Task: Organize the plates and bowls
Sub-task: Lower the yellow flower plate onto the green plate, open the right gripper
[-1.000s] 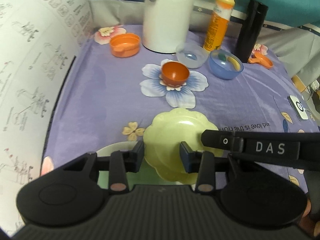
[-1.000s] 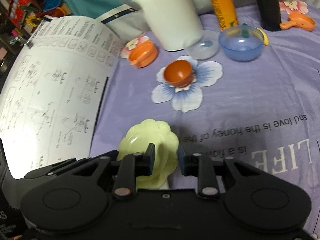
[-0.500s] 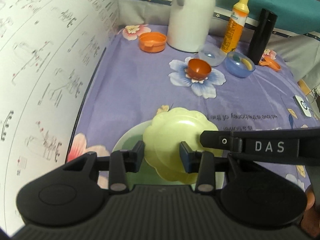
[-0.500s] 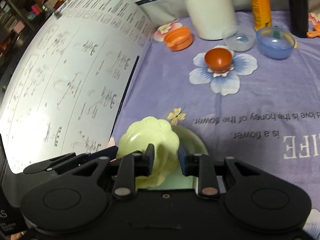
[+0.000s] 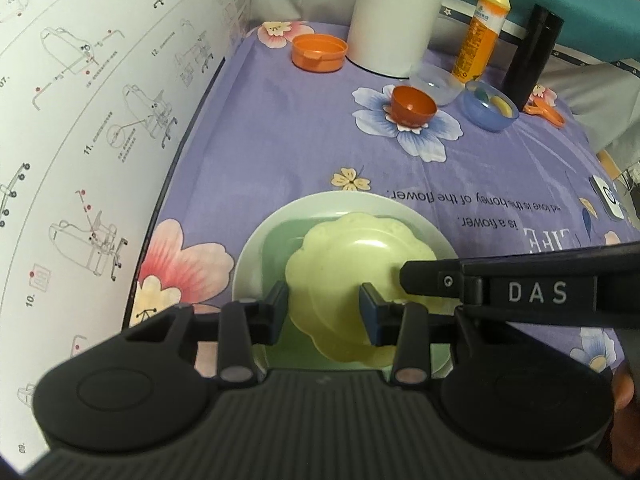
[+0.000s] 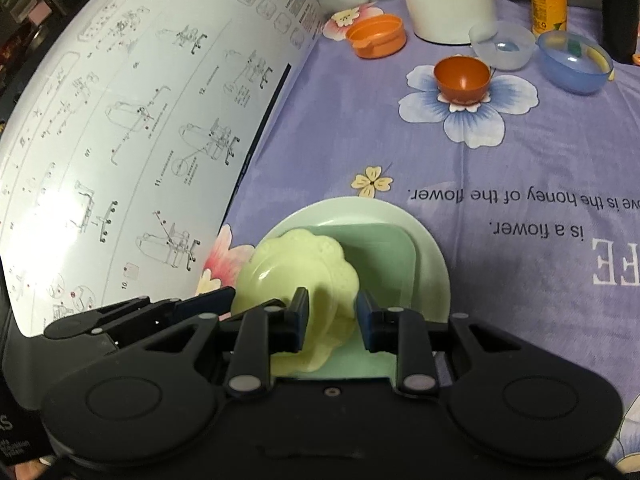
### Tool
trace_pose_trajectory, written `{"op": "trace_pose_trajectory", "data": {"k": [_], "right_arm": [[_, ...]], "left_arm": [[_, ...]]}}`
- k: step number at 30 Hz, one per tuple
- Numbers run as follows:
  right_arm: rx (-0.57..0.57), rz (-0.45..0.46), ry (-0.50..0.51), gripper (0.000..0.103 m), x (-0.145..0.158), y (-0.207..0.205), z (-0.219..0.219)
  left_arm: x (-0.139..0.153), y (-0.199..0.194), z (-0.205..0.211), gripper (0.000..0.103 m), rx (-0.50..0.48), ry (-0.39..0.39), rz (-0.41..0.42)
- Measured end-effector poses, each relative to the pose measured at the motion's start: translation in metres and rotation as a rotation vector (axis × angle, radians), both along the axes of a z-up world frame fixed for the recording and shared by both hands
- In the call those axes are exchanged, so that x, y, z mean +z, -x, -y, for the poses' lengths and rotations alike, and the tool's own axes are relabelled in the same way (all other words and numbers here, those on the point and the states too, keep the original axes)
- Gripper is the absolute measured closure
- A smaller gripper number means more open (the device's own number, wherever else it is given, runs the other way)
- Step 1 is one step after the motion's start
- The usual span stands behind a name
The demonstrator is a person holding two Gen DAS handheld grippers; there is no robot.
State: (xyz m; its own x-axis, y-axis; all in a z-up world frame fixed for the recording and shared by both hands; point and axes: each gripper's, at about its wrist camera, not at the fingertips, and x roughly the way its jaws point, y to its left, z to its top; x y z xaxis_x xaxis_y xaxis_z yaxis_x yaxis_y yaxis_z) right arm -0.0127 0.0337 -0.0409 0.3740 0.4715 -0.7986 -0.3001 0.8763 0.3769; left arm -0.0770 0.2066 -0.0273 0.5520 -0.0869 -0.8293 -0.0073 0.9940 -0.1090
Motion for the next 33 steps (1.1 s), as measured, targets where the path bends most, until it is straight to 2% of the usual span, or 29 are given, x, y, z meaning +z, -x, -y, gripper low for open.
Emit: {"op": "trace_pose_trajectory", "data": {"k": [18, 33], "right_arm": [[-0.005, -0.041, 0.049, 0.076, -0.012, -0.008, -0.008], [-0.012, -0.062, 0.053, 0.075, -0.022, -0.013, -0.008]], "left_arm": [[-0.016, -0.008, -0.002, 0.066, -0.031, 0.016, -0.031], [-0.026, -0.014, -0.001, 0.063, -0.04, 0.005, -0.048]]}}
